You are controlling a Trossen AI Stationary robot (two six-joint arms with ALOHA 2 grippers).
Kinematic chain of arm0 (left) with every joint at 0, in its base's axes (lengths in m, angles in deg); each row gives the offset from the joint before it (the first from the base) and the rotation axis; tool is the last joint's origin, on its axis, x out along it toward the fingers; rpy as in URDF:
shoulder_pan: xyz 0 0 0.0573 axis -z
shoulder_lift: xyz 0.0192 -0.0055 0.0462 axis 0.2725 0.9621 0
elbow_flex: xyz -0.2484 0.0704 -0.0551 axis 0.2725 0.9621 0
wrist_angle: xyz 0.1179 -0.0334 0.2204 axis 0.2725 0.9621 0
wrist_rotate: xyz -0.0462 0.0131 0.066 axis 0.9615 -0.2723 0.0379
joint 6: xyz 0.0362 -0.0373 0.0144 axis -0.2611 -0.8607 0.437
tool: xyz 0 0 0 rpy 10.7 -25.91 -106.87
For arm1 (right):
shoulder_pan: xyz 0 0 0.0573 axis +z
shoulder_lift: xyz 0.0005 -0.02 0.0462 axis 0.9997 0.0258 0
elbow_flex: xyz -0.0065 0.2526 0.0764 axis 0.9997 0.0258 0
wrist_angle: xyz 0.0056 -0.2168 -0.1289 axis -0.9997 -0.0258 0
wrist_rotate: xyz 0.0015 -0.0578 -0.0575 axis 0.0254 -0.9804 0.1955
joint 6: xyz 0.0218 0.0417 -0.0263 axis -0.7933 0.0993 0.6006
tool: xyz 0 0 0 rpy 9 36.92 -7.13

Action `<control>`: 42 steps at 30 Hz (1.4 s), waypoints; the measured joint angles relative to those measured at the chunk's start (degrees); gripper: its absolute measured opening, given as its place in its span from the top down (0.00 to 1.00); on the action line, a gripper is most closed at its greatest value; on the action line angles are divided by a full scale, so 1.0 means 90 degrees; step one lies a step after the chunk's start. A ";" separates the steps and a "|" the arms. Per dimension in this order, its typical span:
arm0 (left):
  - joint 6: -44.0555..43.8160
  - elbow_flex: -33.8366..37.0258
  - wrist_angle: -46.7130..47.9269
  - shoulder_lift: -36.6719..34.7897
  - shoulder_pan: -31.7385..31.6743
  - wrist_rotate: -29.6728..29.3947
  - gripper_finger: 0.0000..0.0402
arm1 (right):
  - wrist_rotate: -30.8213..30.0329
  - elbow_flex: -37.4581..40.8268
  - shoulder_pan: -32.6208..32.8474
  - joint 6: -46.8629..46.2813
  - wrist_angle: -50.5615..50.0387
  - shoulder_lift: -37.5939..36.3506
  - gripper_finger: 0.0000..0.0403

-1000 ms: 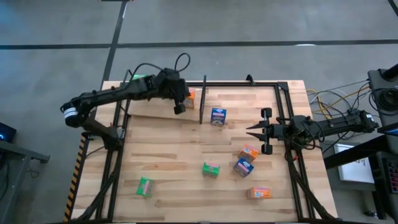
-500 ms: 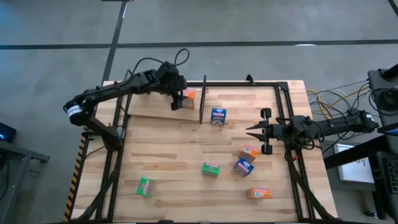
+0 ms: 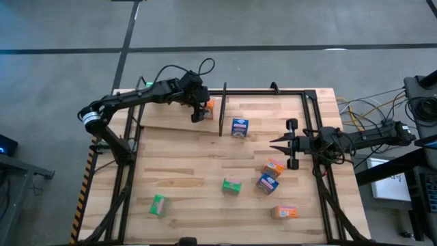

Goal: Stack cereal on shelf
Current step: Put the top left orange cereal box on the shelf

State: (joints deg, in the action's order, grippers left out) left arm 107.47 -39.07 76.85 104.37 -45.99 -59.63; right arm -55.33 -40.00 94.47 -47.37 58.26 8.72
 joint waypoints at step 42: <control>0.0227 -0.0002 -0.0036 0.0154 -0.0108 -0.0052 0.36 | -0.0206 -0.0001 -0.0002 -0.0039 -0.0074 0.0000 0.84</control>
State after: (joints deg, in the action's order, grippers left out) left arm 109.51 -39.09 76.52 105.76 -46.96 -60.10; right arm -57.18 -40.01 94.45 -47.73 57.60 8.72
